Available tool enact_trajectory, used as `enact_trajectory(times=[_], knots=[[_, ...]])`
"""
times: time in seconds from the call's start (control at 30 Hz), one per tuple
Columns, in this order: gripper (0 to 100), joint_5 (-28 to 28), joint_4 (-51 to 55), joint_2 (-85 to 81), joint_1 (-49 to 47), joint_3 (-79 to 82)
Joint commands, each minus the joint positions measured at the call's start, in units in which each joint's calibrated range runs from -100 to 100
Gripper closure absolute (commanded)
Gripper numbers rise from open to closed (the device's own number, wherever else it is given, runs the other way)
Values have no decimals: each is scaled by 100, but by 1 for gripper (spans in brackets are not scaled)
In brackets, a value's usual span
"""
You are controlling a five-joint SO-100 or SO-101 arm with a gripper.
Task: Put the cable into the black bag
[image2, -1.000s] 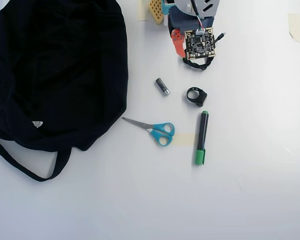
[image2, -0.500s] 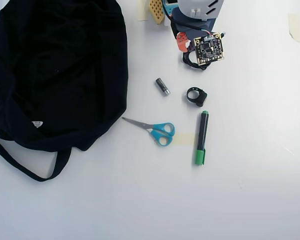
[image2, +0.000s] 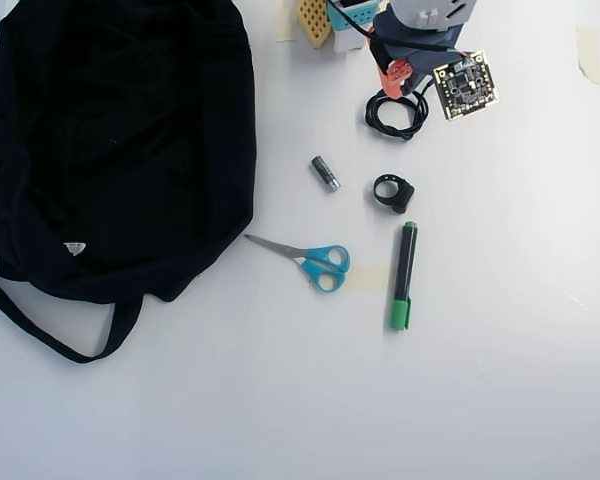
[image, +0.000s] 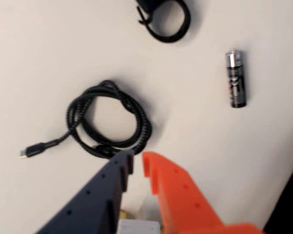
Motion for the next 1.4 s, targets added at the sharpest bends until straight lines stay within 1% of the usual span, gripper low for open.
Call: enact_trajectory(times=[0.0, 0.23, 0.4, 0.57, 0.8, 1.03, 1.27, 1.37], knots=[[98, -205, 146, -86, -283, -26], [98, -829, 146, -86, -642, 37], [98, -1133, 146, -86, -731, 82], [98, -1385, 25, -194, -821, 558], [98, -1553, -526, -211, -836, 1151], [98, -1558, -922, -227, -784, 1475], [98, -1699, -1646, -1265, -769, 2490], [98, -1699, -1801, -1480, -769, 2867]])
